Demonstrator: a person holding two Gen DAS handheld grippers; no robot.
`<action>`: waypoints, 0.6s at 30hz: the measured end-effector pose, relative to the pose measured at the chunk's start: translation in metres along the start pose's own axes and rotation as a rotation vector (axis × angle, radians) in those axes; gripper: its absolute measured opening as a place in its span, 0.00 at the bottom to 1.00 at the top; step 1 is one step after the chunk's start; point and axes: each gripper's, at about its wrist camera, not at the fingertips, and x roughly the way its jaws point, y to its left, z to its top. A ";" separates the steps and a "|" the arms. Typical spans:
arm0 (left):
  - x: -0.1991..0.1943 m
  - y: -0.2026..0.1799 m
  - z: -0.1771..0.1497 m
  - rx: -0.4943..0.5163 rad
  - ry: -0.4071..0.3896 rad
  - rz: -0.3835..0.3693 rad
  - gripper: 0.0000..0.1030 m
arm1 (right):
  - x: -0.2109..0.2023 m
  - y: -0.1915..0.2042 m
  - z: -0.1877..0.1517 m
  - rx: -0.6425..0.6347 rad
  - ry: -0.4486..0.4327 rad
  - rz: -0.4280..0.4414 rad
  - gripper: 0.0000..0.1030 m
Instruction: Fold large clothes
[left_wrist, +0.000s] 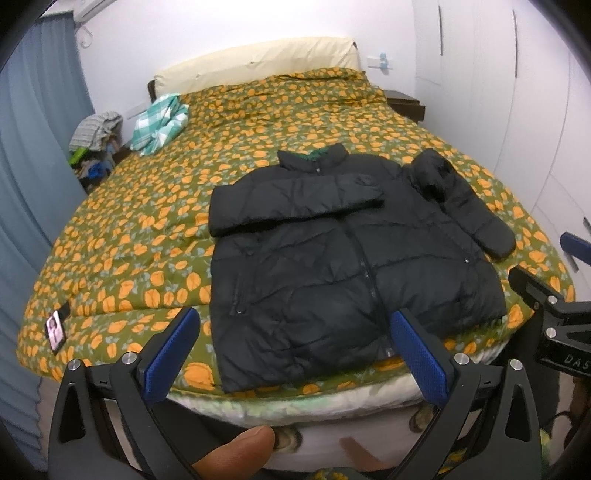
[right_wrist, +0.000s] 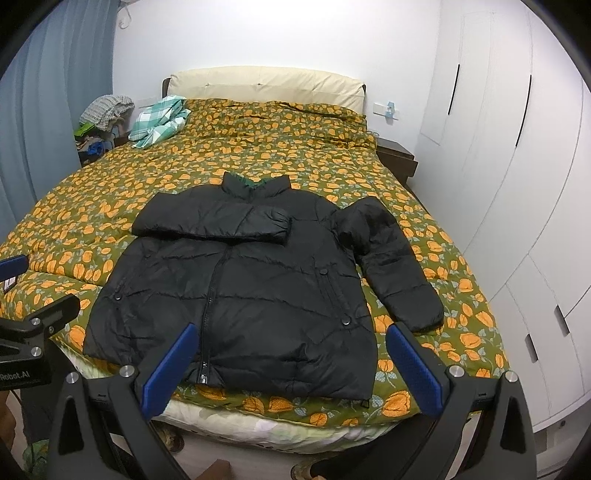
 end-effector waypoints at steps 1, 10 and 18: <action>0.000 0.000 0.000 -0.002 0.001 0.000 1.00 | 0.000 0.000 0.000 -0.002 0.002 -0.001 1.00; 0.005 0.004 0.001 -0.015 0.025 -0.007 1.00 | 0.003 0.001 0.001 -0.005 0.011 0.002 1.00; 0.004 0.002 0.001 0.002 0.016 -0.009 1.00 | 0.006 0.002 0.001 -0.005 0.018 0.004 1.00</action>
